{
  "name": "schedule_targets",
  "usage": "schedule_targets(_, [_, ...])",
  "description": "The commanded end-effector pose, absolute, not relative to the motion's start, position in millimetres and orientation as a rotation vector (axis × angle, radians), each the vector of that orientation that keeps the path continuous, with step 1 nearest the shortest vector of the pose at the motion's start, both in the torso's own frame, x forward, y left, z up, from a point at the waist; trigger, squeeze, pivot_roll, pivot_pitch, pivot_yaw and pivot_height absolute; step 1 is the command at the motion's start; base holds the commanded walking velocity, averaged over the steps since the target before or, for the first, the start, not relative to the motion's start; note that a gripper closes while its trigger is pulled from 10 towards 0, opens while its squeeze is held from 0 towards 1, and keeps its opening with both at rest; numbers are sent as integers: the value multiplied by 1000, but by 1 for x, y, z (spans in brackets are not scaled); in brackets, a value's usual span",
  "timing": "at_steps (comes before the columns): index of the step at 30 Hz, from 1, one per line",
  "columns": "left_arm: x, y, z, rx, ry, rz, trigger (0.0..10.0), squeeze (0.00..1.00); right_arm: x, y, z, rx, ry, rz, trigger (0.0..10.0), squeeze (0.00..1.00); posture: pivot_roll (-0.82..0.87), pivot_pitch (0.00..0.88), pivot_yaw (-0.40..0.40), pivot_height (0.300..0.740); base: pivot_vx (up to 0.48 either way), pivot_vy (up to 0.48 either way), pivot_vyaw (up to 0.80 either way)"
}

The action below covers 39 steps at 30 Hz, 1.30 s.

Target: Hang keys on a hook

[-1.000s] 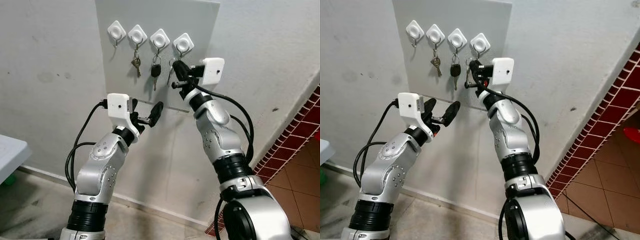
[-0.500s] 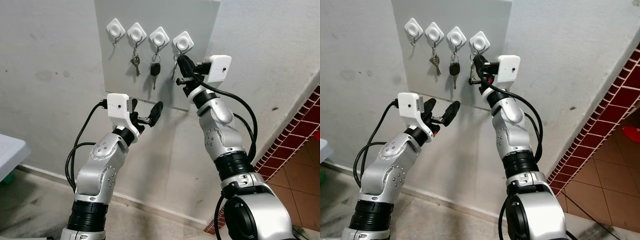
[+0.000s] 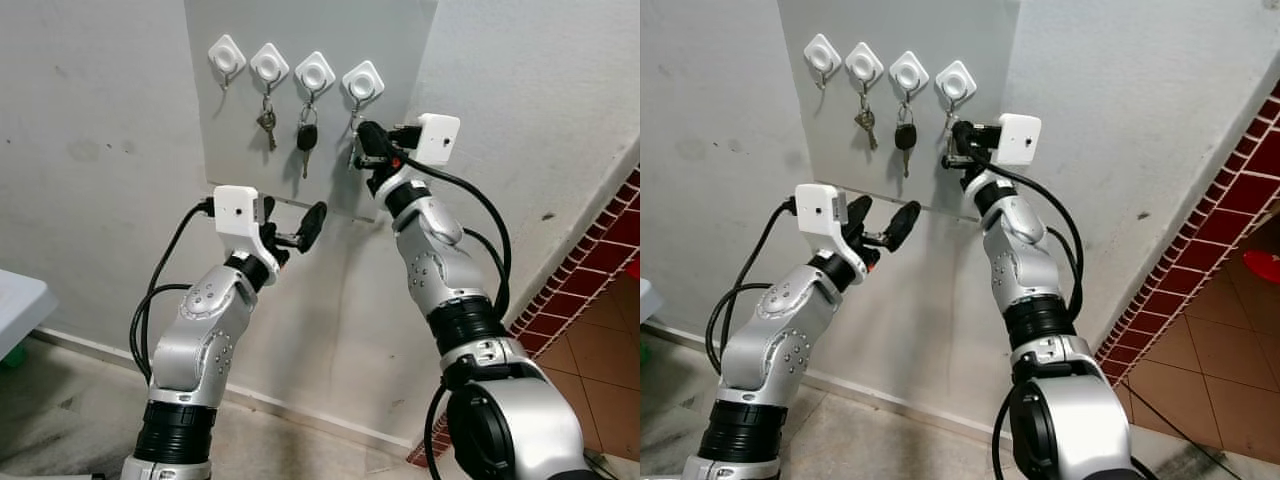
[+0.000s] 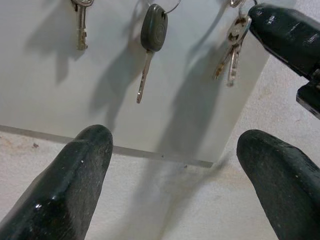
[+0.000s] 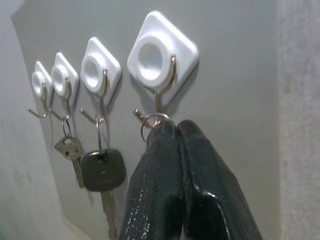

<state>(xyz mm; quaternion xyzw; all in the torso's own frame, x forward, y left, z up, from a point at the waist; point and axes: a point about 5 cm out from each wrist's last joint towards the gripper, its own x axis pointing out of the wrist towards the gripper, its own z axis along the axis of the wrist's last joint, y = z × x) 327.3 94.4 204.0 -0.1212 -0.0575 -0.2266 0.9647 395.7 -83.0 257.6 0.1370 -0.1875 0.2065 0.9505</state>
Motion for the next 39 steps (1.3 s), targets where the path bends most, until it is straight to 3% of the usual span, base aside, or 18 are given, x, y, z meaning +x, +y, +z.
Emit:
schedule_targets(1, [327,93,213,-245,-143,-464,10000,0,395,-82,266,248,-427,435,10000,0,-9,34,-67,740,0,0,0])
schedule_targets(21, [326,94,213,-255,-145,-456,10000,0,389,-77,269,285,-494,525,10000,0,-6,25,-70,740,0,0,0])
schedule_targets(39, [327,94,214,-259,-145,-453,10000,0,398,-81,267,331,-401,444,10000,0,-5,30,-70,740,0,0,0])
